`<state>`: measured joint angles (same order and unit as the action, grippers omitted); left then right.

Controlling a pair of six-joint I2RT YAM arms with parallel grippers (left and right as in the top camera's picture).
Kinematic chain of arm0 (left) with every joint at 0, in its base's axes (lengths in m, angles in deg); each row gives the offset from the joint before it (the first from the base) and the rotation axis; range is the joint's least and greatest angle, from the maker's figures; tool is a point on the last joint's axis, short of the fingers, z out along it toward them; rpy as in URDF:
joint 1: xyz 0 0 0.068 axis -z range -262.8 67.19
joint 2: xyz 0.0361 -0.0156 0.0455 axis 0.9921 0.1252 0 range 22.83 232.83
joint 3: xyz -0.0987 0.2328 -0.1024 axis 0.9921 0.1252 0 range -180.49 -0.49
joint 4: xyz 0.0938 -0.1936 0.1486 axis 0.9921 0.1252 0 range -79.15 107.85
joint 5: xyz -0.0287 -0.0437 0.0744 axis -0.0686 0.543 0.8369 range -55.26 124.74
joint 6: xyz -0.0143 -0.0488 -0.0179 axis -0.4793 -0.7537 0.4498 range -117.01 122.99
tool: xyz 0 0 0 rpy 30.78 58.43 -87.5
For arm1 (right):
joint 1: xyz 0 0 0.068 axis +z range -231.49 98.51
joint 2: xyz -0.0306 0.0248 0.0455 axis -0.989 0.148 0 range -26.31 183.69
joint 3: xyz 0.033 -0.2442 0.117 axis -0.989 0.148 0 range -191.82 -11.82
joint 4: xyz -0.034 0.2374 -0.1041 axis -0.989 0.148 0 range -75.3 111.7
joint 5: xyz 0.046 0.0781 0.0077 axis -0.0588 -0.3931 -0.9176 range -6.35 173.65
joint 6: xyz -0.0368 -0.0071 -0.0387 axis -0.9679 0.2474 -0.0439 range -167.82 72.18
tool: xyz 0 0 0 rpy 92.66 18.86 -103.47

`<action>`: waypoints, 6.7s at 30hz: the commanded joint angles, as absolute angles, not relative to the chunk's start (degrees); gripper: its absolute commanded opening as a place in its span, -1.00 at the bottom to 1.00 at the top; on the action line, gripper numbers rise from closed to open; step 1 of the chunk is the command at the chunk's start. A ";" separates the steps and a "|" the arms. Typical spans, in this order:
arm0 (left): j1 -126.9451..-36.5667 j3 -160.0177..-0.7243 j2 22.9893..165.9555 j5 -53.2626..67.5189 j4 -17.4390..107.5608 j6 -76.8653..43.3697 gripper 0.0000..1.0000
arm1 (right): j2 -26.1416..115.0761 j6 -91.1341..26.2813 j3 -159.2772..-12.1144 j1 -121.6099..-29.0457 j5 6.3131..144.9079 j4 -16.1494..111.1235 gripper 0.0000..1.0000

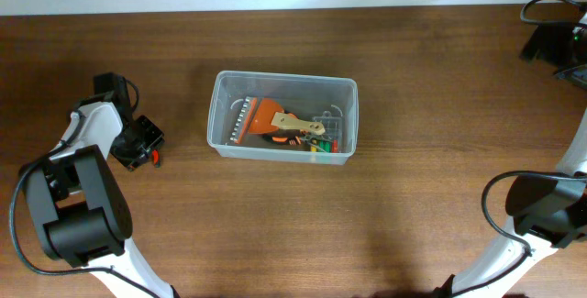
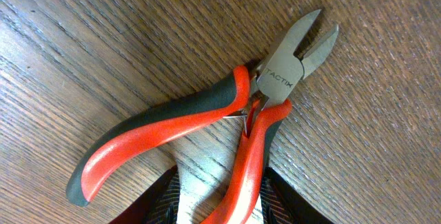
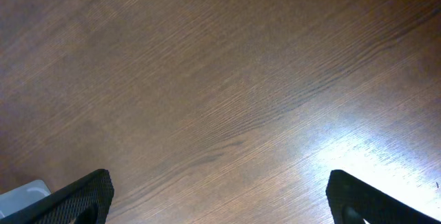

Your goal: Pack container

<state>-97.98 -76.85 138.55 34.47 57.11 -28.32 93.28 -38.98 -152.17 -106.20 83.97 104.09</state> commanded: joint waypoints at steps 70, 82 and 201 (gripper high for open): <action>-54.73 -113.90 139.07 39.19 79.74 -16.06 -0.96 | 93.04 -38.72 -152.06 -105.94 83.86 104.06 0.97; -54.73 -113.90 151.84 38.58 79.52 -16.30 -0.96 | 93.04 -38.72 -152.06 -105.94 83.86 104.06 0.97; -83.01 -139.60 139.71 44.68 95.98 -19.91 0.99 | -18.89 -39.81 -35.13 -85.83 79.77 31.50 0.97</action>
